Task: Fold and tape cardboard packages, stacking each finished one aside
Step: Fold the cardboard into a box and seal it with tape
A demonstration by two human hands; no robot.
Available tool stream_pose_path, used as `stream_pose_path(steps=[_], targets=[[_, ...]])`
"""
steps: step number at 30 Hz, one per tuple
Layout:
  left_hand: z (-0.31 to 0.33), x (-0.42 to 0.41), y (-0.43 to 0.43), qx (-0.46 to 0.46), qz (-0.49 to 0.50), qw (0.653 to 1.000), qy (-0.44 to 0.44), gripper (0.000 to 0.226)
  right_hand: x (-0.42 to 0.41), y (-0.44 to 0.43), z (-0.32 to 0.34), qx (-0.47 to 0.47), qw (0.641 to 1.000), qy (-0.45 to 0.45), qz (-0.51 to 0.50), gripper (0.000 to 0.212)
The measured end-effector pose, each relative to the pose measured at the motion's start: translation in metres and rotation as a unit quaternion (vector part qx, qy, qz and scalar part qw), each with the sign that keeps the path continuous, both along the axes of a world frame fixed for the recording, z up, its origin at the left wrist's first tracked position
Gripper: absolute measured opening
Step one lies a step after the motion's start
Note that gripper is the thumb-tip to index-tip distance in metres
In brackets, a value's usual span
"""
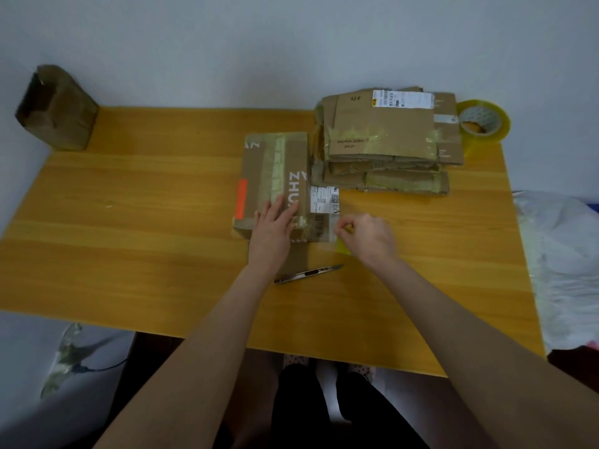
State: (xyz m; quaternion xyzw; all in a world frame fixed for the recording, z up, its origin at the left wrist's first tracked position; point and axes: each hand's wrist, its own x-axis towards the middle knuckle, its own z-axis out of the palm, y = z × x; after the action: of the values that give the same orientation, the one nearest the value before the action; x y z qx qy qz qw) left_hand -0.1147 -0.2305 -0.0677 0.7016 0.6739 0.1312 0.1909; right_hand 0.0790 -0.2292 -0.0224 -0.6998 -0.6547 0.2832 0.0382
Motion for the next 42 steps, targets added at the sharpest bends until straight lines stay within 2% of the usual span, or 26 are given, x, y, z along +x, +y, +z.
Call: stream_pose_path(steps=[3,6,9,11,15,18,20,22,26,28,32,35,38,40,42], targets=[[0.002,-0.004,0.004,-0.005,0.000,1.000,0.006,0.043,0.027,-0.004,-0.004,-0.018,0.999,0.001,-0.030,0.020],[0.009,0.000,0.003,0.012,0.016,1.000,-0.015,0.037,0.047,-0.011,-0.010,-0.021,0.989,0.108,-0.098,0.014],[0.032,0.020,-0.006,0.124,0.002,0.987,-0.098,0.019,0.041,-0.019,-0.007,0.012,0.961,0.219,-0.170,0.004],[0.052,0.039,-0.014,0.178,-0.038,0.977,-0.107,0.014,0.036,-0.024,-0.005,0.031,0.948,0.247,-0.197,0.005],[0.068,0.066,-0.021,0.111,-0.077,0.987,-0.084,0.021,0.030,-0.026,-0.002,0.054,0.935,0.268,-0.224,0.003],[0.068,0.073,-0.019,0.036,-0.035,0.992,-0.117,0.027,0.026,-0.026,0.004,0.068,0.935,0.271,-0.218,0.001],[0.069,0.075,-0.014,-0.008,0.008,0.984,-0.176,0.024,0.025,-0.027,0.008,0.065,0.936,0.278,-0.205,0.009],[0.068,0.075,-0.008,-0.032,0.028,0.979,-0.198,0.023,0.023,-0.029,0.007,0.060,0.938,0.283,-0.189,0.020],[0.068,0.074,0.002,-0.076,0.055,0.963,-0.254,0.022,0.017,-0.032,0.009,0.078,0.936,0.287,-0.190,0.026],[0.067,0.072,0.005,-0.086,0.056,0.960,-0.261,0.017,0.013,-0.032,0.012,0.086,0.943,0.270,-0.174,0.033],[0.061,0.065,0.006,-0.067,0.021,0.973,-0.218,0.005,0.007,-0.031,0.016,0.108,0.957,0.230,-0.139,0.063],[0.060,0.061,0.006,-0.069,0.016,0.979,-0.190,0.011,0.005,-0.034,0.017,0.117,0.960,0.229,-0.108,0.053],[0.063,0.056,0.004,-0.059,0.004,0.993,-0.103,0.022,-0.001,-0.036,0.009,0.148,0.961,0.211,-0.096,0.030],[0.065,0.050,0.000,-0.035,0.002,0.996,-0.077,0.027,-0.005,-0.037,0.000,0.175,0.965,0.170,-0.098,0.021],[0.064,0.037,-0.004,0.013,0.002,0.996,-0.086,0.029,0.000,-0.040,-0.014,0.208,0.967,0.101,-0.102,0.018]])
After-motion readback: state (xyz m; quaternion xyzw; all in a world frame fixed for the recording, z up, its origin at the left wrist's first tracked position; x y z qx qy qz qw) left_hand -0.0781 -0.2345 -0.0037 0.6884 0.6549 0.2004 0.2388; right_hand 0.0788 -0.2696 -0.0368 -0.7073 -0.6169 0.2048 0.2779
